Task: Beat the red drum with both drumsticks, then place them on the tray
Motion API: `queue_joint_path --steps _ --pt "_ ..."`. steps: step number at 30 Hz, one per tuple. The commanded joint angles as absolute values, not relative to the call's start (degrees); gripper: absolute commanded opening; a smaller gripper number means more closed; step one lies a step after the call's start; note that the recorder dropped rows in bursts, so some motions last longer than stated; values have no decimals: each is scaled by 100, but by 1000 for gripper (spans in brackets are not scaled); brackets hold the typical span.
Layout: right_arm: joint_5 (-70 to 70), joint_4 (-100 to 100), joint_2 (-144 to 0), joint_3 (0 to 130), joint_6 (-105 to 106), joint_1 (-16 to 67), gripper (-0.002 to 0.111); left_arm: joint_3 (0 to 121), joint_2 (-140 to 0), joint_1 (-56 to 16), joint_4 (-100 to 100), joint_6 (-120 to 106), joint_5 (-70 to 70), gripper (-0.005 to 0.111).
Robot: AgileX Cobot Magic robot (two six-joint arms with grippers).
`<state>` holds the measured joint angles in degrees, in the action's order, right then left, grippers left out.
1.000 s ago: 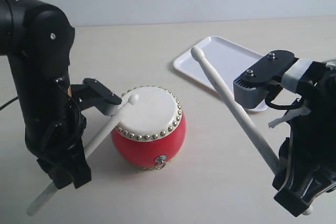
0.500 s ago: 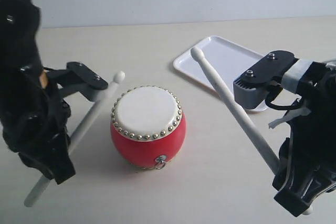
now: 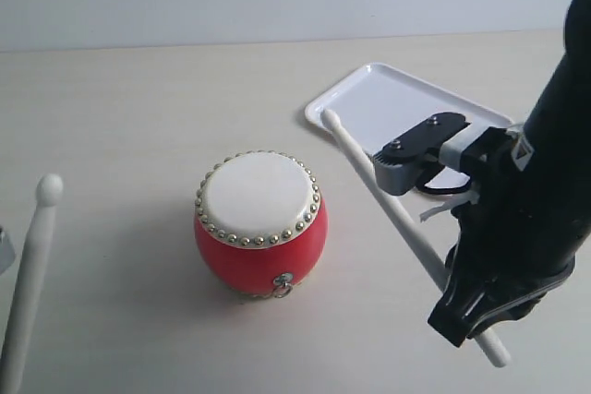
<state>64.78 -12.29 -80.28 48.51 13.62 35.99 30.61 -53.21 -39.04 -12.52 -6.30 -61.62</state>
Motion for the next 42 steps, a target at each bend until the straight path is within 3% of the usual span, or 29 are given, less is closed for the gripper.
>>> queue_joint_path --steps 1,11,16,21,31,42 --pt "6470 -1326 -8215 4845 1483 3566 0 2934 -5002 -3920 -1435 -542 -6135 0" --pt "6860 -1555 -7897 4980 1603 3604 0 3000 -5982 -3920 -2443 -1182 -5228 0" --pt "6910 -1737 -8023 4980 1640 3635 0 3479 -6510 -3920 -2045 -1436 -5551 0" --pt "6996 -1491 -8735 5377 1631 4212 0 3883 -6848 -3920 -1730 -1567 -5686 0" --pt "6996 -1162 -8809 5901 1496 4239 0 4759 -7535 -3920 -1366 -1759 -6767 0" --pt "6996 -1162 -8378 5311 1496 4239 0 4264 -7536 -3920 -1389 -1747 -6259 0"
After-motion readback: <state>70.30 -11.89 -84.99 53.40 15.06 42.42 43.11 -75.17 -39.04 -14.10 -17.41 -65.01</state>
